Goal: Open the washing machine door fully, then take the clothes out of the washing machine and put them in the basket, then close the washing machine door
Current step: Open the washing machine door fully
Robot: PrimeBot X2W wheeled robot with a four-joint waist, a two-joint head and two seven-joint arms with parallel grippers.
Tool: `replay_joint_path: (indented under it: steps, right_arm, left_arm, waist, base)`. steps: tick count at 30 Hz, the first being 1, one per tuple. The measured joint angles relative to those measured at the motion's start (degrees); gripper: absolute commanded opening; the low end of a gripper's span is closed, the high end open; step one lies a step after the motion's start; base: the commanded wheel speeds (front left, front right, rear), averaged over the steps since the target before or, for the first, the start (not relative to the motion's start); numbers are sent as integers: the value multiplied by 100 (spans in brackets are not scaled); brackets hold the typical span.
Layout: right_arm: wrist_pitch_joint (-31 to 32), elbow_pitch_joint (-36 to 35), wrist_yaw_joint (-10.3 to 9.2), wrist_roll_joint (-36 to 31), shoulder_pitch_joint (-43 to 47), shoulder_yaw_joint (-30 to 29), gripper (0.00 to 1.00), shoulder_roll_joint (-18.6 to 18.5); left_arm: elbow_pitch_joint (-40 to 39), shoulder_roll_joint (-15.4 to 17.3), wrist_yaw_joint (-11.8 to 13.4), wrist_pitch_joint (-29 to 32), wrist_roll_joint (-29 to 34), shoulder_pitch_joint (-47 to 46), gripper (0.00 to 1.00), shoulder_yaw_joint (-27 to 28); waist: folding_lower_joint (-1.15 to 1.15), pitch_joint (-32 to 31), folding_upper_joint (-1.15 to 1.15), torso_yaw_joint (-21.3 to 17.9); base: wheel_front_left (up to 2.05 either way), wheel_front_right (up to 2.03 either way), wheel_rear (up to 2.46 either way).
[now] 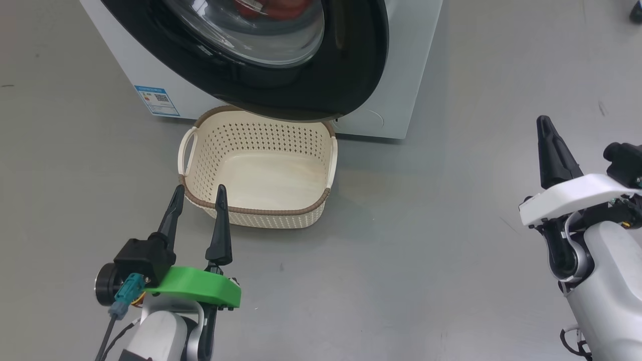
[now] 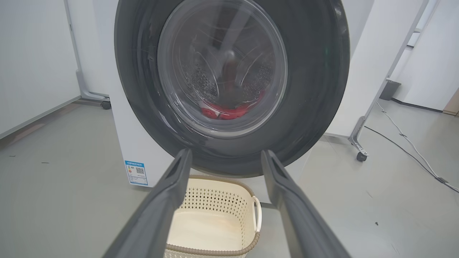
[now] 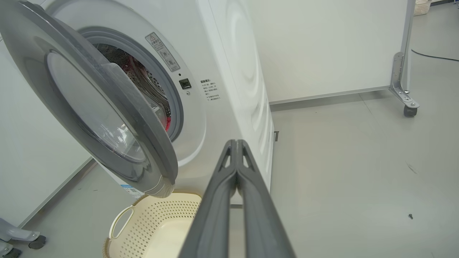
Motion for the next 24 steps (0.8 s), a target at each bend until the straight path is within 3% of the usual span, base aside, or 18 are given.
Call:
replay_joint_path:
  steps: [2,3,4,24]
  right_arm:
    - [-141,-3,-41,-5,144,-25,36,9]
    - [-166,-4,-42,-48,182,-8,76,7]
    - [-168,-15,-46,-132,212,23,100,5]
    - [-229,-426,-281,-688,834,33,100,147]
  left_arm:
    - [-1,0,0,0,1,3,100,-1]
    - [-1,-1,0,0,5,10,100,24]
    - [-1,2,0,0,33,24,100,45]
    - [52,4,0,0,185,233,100,89]
  waist:
    - [0,-22,0,-26]
    - [0,-31,0,-40]
    - [0,-40,0,-57]
    - [0,-233,0,-227]
  base:
    - [0,0,0]
    - [0,0,0]
    - [0,0,0]
    - [0,0,0]
